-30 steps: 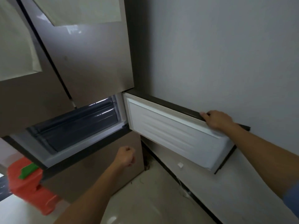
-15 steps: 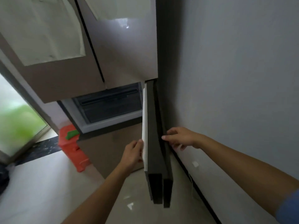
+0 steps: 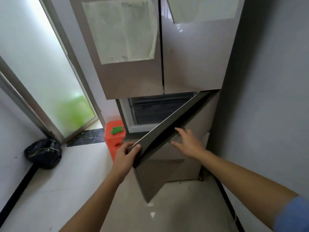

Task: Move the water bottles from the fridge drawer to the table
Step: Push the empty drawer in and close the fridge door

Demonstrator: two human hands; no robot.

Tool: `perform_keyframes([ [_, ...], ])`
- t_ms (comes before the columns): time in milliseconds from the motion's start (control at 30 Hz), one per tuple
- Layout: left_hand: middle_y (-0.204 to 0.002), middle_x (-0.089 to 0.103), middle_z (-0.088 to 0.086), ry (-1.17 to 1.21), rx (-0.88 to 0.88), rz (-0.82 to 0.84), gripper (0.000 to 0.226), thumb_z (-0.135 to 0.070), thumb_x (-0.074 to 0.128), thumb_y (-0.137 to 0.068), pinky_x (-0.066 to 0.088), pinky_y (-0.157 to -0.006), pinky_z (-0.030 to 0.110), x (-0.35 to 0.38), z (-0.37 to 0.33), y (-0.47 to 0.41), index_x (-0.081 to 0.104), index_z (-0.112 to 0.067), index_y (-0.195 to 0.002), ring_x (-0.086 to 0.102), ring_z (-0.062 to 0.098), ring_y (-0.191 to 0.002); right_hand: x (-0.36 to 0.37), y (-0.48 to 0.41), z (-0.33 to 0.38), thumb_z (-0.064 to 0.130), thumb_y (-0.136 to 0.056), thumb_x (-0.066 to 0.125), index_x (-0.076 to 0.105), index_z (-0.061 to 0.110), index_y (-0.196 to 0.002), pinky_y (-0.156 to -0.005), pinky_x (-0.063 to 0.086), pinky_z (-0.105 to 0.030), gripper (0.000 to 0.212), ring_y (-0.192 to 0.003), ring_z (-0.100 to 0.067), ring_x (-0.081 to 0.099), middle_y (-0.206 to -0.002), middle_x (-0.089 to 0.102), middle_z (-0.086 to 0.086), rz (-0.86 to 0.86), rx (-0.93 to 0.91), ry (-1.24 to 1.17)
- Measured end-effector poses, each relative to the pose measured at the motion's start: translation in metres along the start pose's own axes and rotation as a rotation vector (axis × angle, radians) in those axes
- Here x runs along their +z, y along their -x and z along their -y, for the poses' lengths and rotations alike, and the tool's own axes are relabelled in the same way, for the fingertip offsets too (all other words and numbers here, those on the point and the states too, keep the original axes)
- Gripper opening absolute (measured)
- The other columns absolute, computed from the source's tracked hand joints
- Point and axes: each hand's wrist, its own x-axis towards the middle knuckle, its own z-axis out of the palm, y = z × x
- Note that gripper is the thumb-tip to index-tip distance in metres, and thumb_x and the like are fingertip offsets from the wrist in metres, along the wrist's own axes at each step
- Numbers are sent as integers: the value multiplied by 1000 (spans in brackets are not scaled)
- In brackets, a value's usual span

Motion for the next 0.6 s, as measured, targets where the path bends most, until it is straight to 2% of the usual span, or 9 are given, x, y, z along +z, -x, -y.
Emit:
perform_keyframes([
  [67, -100, 68, -1, -71, 25, -23, 27, -35, 65, -89, 55, -82, 32, -12, 13, -25, 62, -20, -112, 66, 15, -91, 14, -16, 15, 49, -92, 54, 28, 34, -147, -101, 39, -41, 63, -132, -31, 37, -147, 28, -12, -75, 8, 168],
  [167, -99, 65, -2, -187, 75, -91, 25, -40, 60, -91, 54, -83, 37, -32, 25, -74, 60, -24, -111, 63, 14, -90, 23, -47, 26, 54, -91, 51, 38, 35, -140, -98, 42, -43, 55, -135, -28, 29, -148, 25, -9, -229, -60, 366],
  [267, -97, 64, 0, -217, 118, -154, 19, -39, 53, -95, 52, -82, 39, -53, 30, -127, 56, -23, -104, 62, 20, -91, 32, -87, 36, 54, -91, 53, 50, 30, -133, -97, 42, -39, 49, -133, -24, 32, -142, 37, -5, -303, -168, 480],
  [367, -100, 58, 2, -185, 87, -221, 22, -42, 41, -99, 48, -82, 37, -69, 31, -180, 49, -23, -106, 59, 24, -96, 46, -129, 52, 50, -92, 54, 57, 24, -128, -96, 42, -37, 44, -127, -23, 37, -130, 47, -5, -324, -151, 378],
  [500, -122, 53, 3, -88, 29, -336, 47, -44, 33, -101, 39, -94, 31, -83, 21, -245, 39, -15, -137, 52, 22, -115, 59, -181, 68, 34, -95, 56, 62, 15, -124, -98, 41, -43, 35, -124, -30, 40, -123, 52, -12, -387, -129, 259],
  [600, -140, 47, 8, -40, 46, -387, 51, -47, 32, -100, 40, -103, 37, -83, 10, -279, 31, -19, -144, 49, 27, -125, 74, -206, 71, 24, -94, 59, 54, 13, -135, -110, 35, -49, 42, -139, -35, 29, -141, 45, -18, -395, -107, 242],
])
